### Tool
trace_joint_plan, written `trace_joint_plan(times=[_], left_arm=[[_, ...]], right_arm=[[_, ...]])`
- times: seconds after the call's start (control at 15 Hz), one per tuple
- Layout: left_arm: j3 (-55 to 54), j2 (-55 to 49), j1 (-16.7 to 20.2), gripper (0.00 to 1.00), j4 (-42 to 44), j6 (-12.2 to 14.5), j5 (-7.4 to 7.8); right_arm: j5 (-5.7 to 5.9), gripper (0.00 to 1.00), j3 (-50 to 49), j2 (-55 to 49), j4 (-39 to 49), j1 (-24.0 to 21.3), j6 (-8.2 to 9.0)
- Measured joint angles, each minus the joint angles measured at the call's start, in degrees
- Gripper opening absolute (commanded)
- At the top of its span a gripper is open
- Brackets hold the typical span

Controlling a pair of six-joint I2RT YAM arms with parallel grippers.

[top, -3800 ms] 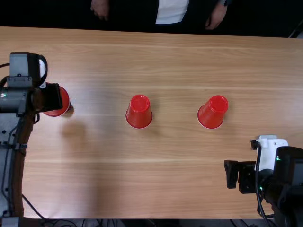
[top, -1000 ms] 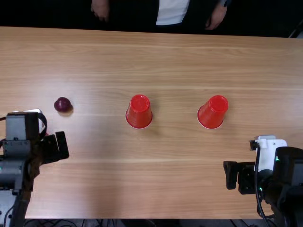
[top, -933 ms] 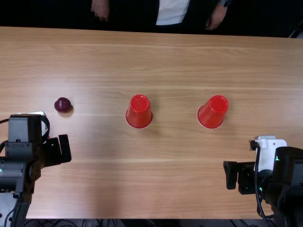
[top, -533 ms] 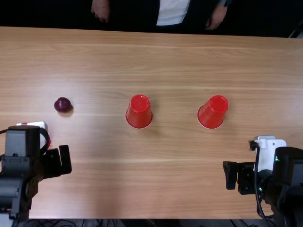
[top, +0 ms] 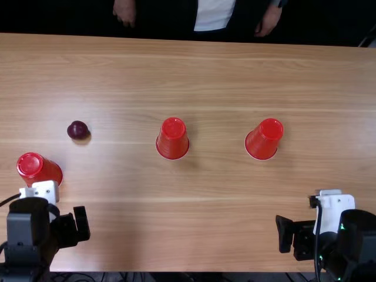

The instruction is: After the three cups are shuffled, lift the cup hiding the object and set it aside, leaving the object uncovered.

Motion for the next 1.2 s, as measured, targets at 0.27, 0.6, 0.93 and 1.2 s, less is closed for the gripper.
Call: trace_joint_plan(times=[0.27,0.6,0.93,1.2], left_arm=[[-10.69,-12.44,0.04,1.00,3.04,0.02,-0.07],[-22.95,-28.48,0.07,1.00,4.50,0.04,-0.39],[-28.50,-39.10,2.03,1.00,7.52,0.02,-0.46],[-32.85,-39.82,4.63,1.00,21.24,0.11,-0.55]], right_arm=[[0.00,1.00,-8.59,-11.41,6.08,0.00,-0.04],[0.00,1.00,-16.24,-32.96,6.10,-0.07,0.00],[0.15,1.00,-22.40,-39.82,6.27,-0.55,0.04],[3.08,1.00,-27.41,-39.80,18.80,-1.05,0.02]])
